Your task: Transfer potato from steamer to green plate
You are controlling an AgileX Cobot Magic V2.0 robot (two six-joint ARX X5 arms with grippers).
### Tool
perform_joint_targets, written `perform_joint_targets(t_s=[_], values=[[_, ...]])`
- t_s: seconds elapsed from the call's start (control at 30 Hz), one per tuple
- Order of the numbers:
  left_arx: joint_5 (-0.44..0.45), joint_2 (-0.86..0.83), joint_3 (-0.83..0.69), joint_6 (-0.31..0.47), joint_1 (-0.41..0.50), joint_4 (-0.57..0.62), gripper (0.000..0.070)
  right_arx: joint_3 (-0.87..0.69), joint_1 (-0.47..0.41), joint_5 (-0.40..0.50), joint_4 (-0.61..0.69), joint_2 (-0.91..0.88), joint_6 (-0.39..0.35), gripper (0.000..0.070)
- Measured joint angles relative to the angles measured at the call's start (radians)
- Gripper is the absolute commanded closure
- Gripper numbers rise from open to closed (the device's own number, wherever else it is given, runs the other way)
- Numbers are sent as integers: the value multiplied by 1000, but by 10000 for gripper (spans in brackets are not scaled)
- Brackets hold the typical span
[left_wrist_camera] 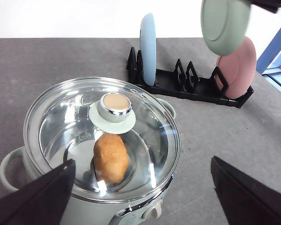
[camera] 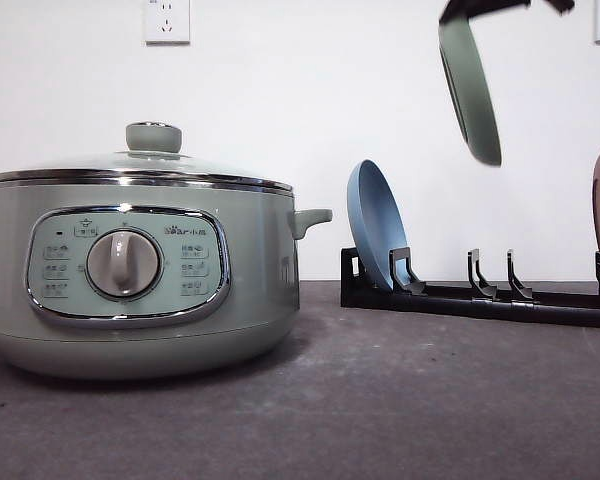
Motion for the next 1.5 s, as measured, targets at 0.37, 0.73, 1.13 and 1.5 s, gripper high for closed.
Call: perform_joint_targets(t_s=[0.37,0.73,1.13,1.5], values=[[0,0,0,0,0,9,108,0,185,238,-428,-186,-261,695],[0,0,0,0,0,15,108,-87,489,487,-665,-203,-370,696],[0,0,0,0,0,15,108,-438,765,605,-521,-200,-337,696],[0,0,0,0,0,15,108,-543,892,672,-416,-65,-303,696]])
